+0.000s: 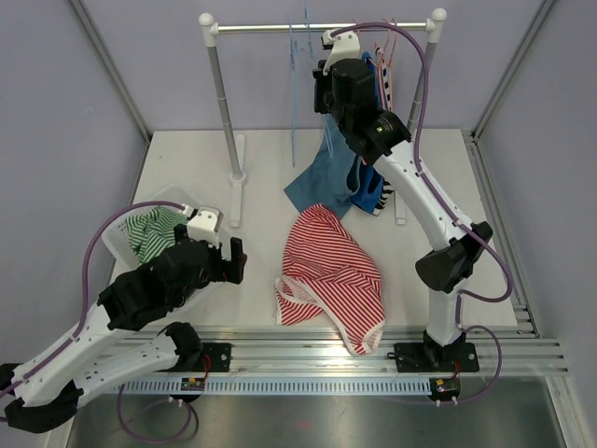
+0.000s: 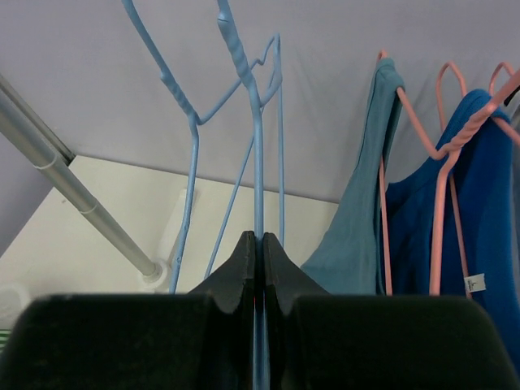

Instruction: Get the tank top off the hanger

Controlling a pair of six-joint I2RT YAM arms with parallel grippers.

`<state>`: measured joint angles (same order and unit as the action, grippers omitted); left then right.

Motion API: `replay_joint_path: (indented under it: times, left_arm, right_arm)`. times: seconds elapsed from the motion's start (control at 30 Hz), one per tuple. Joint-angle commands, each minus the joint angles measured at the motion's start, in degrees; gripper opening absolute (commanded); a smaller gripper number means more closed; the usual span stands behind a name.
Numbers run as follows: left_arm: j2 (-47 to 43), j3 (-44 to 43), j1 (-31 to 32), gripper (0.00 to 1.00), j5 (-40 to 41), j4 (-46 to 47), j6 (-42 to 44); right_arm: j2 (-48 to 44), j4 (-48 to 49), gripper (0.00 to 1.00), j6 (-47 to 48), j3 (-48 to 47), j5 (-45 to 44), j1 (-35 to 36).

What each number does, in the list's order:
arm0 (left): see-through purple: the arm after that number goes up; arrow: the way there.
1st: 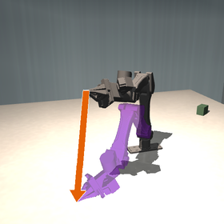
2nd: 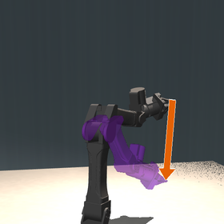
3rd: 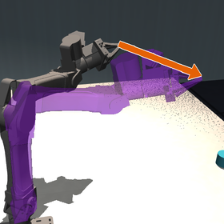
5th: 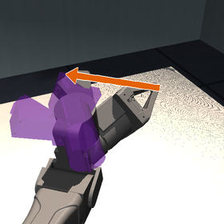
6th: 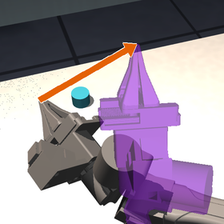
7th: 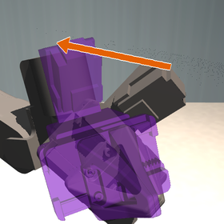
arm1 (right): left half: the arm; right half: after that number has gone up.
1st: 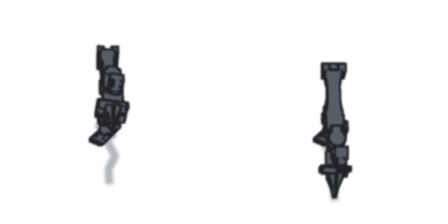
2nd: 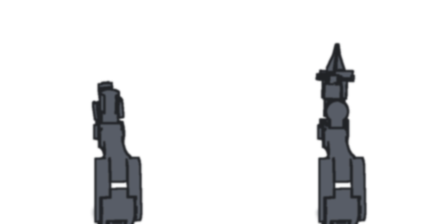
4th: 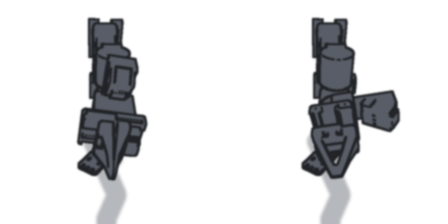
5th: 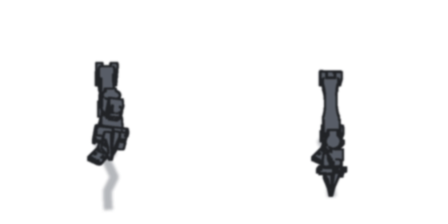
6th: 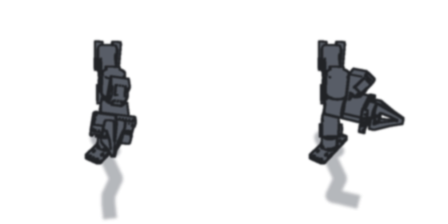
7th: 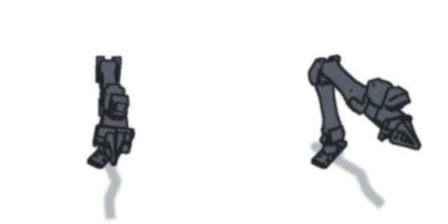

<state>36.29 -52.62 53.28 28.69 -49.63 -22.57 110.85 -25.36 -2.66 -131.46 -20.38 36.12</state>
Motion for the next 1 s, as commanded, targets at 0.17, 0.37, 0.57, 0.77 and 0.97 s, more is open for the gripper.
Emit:
replay_joint_path:
  times: [0.17,0.37,0.57,0.77,0.97]
  left_arm:
    - [1.4,0.2,-0.2,0.99,-1.0,2.9,0.9]
    - [3.7,-2.1,-0.3,0.99,-2.8,2.5,-1.5]
    - [9.0,-3.5,-0.3,0.99,-8.1,9.4,-5.6]
    - [20.3,-2.6,1.2,0.99,-14.4,21.2,-5.8]
    - [38.7,-6.5,6.0,0.99,-16.9,29.1,-5.7]
  right_arm:
    - [-2.8,3.8,0.00,-3.5,4.9,1.5,0.4]
    - [-5.8,3.4,0.41,-4.3,6.6,4.4,0.4]
    - [-15.0,5.2,0.65,-3.3,11.7,3.8,0.4]
    - [-27.4,2.7,1.00,-1.9,18.6,4.4,0.4]
    - [-51.6,3.7,0.99,-5.0,41.8,7.8,0.3]
